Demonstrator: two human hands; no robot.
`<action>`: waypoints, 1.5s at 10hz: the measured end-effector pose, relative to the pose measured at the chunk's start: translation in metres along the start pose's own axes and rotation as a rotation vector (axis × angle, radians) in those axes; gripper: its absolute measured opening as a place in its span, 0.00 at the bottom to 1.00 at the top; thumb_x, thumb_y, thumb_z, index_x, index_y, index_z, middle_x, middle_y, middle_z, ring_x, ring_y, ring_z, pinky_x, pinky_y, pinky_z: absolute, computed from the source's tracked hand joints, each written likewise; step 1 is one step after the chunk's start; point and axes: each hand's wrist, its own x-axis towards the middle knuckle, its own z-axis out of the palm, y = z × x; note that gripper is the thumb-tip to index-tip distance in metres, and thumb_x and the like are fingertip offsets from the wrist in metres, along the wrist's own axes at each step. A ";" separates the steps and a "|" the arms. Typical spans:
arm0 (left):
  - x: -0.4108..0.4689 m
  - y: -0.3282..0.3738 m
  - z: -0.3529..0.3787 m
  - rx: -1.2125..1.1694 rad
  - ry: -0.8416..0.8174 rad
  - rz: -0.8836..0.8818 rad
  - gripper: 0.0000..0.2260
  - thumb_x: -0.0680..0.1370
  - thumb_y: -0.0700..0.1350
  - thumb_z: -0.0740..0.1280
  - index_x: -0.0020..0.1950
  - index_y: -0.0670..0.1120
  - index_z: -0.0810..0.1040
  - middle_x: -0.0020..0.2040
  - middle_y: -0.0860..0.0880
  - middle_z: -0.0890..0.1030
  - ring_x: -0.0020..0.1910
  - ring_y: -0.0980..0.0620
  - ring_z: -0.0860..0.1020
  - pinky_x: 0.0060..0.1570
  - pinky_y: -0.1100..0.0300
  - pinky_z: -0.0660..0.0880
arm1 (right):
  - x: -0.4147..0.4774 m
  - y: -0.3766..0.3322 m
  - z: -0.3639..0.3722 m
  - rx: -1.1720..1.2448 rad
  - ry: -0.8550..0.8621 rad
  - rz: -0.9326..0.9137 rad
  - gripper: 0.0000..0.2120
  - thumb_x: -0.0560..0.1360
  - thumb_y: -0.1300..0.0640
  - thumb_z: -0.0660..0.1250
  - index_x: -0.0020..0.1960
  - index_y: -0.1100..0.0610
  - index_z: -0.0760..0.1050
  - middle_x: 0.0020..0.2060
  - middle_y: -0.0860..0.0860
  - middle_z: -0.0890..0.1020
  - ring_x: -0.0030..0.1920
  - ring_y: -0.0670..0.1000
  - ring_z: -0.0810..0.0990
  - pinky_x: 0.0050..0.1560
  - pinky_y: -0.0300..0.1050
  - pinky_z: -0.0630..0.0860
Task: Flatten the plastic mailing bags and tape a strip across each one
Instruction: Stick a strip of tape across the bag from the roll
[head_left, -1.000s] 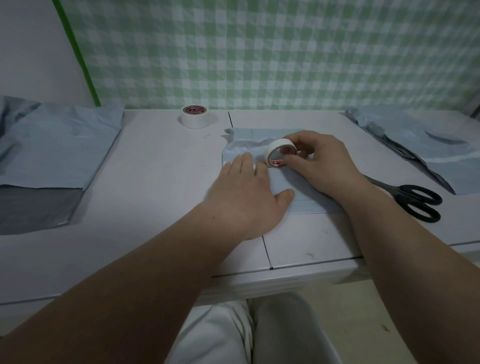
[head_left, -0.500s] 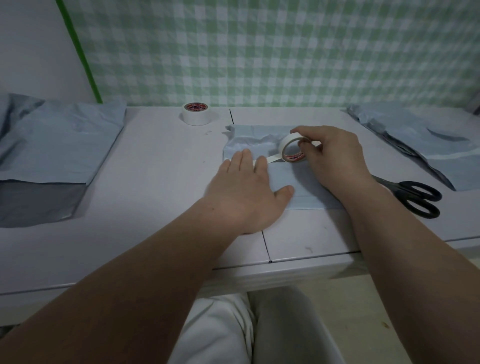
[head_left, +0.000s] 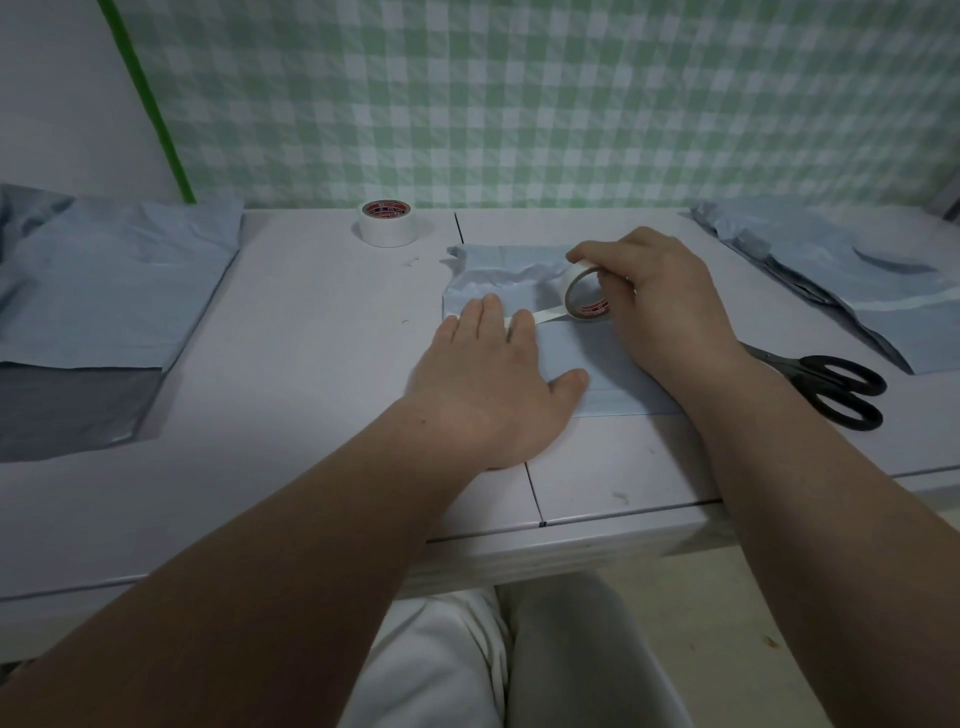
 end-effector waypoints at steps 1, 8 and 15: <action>0.000 0.000 0.000 -0.001 -0.002 -0.002 0.35 0.78 0.64 0.43 0.78 0.44 0.45 0.78 0.40 0.43 0.77 0.45 0.41 0.75 0.50 0.42 | 0.000 -0.001 0.000 -0.013 -0.020 0.017 0.18 0.77 0.64 0.56 0.59 0.51 0.79 0.47 0.52 0.76 0.52 0.57 0.74 0.51 0.54 0.72; 0.002 0.011 -0.009 -0.019 -0.094 -0.060 0.32 0.77 0.67 0.40 0.78 0.56 0.42 0.77 0.38 0.40 0.76 0.41 0.39 0.74 0.47 0.40 | -0.004 -0.018 -0.002 -0.230 -0.136 0.013 0.18 0.79 0.60 0.58 0.65 0.45 0.73 0.55 0.51 0.74 0.57 0.53 0.69 0.45 0.45 0.66; -0.010 -0.032 -0.011 0.037 -0.124 0.010 0.28 0.76 0.67 0.41 0.75 0.64 0.41 0.78 0.47 0.37 0.76 0.46 0.37 0.73 0.42 0.40 | -0.017 -0.019 -0.007 0.270 -0.115 0.142 0.12 0.73 0.59 0.68 0.54 0.49 0.81 0.42 0.42 0.82 0.40 0.37 0.78 0.44 0.24 0.69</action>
